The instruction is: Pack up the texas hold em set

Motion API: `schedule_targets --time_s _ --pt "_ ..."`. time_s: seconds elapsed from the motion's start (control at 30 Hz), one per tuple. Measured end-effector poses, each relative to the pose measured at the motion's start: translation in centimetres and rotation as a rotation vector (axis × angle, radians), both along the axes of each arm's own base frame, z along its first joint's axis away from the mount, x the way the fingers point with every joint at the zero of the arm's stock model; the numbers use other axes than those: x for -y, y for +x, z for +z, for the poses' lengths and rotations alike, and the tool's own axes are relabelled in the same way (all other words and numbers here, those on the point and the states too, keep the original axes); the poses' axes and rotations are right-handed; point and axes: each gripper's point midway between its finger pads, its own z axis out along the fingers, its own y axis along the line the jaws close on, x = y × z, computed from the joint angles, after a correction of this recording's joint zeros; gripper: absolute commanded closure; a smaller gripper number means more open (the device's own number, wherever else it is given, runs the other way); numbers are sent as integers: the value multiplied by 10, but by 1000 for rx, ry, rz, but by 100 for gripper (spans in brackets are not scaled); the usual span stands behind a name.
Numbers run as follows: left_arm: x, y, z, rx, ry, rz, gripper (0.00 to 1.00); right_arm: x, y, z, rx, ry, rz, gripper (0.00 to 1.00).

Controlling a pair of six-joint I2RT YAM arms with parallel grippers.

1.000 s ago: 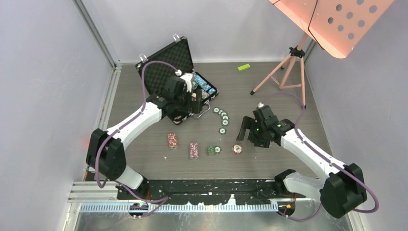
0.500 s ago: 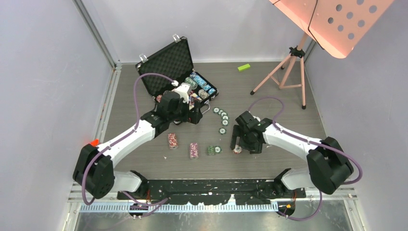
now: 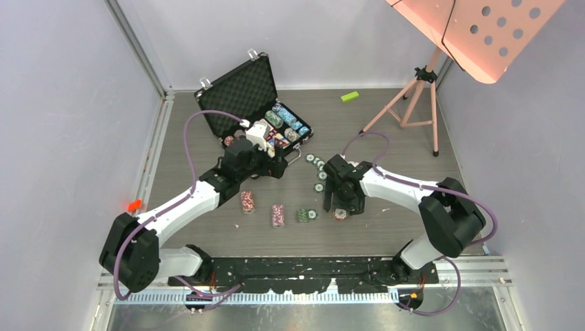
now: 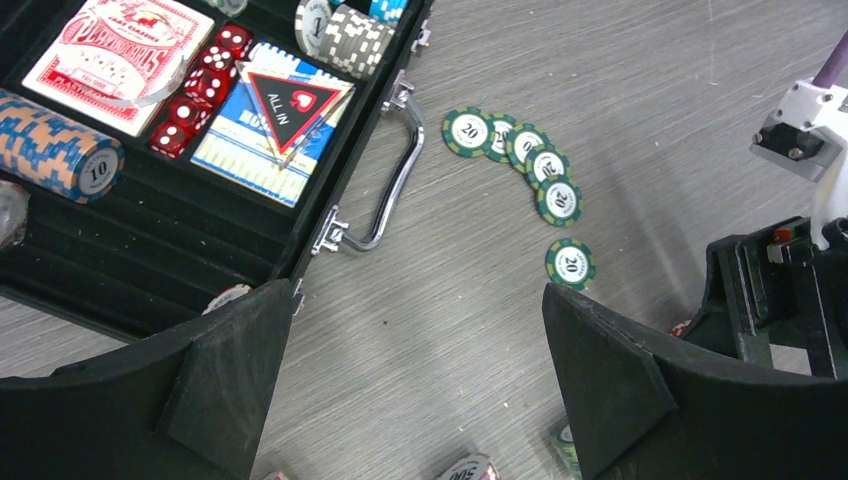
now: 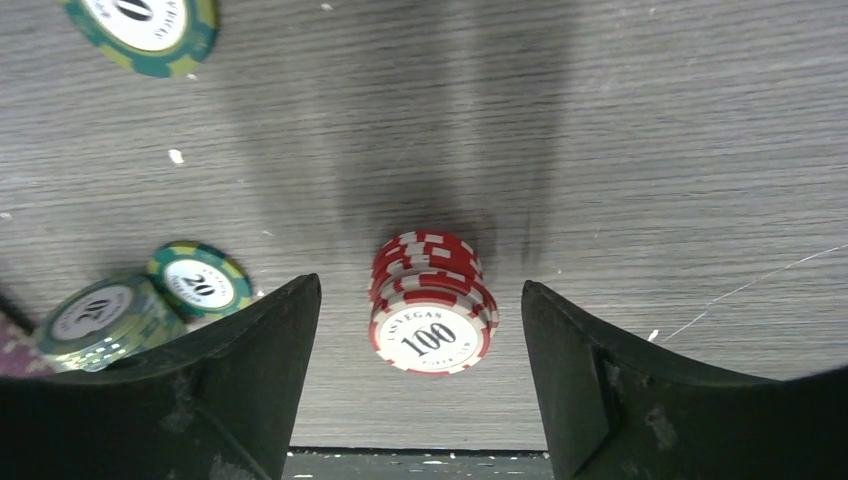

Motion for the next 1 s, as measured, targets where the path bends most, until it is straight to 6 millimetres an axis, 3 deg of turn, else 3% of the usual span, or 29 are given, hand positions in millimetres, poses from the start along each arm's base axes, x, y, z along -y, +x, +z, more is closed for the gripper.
schedule_targets --time_s 0.33,0.6,0.77,0.97,1.0 --pt "-12 0 -2 36 16 43 0 8 -14 -13 -69 -70 14 32" --pt "-13 2 1 50 15 49 0 4 -12 -14 -78 -105 48 38" --pt "-13 2 3 56 13 53 0 -1 -11 -14 -86 -105 59 51" --pt "-14 2 5 61 11 54 0 -3 -11 -15 -87 -94 61 51" --pt "-14 1 5 61 11 55 0 -3 -11 -15 -85 -93 61 55"
